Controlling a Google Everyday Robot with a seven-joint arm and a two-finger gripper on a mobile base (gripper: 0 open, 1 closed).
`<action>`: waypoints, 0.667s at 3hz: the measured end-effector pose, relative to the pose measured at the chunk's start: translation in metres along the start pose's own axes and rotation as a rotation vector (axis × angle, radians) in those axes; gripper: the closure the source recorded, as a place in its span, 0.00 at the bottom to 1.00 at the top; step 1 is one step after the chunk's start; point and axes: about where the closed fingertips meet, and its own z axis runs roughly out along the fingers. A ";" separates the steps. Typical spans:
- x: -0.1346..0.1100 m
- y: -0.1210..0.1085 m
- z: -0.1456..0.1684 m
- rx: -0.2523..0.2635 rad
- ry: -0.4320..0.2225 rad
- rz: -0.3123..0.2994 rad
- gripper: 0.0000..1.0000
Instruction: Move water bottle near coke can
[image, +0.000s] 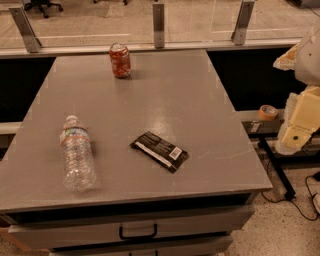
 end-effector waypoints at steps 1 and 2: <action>0.000 0.000 0.000 0.000 0.000 0.000 0.00; -0.020 0.011 0.002 -0.006 -0.056 -0.099 0.00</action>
Offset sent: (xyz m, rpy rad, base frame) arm -0.0194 0.0693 -0.0068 0.0811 -0.0519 0.3524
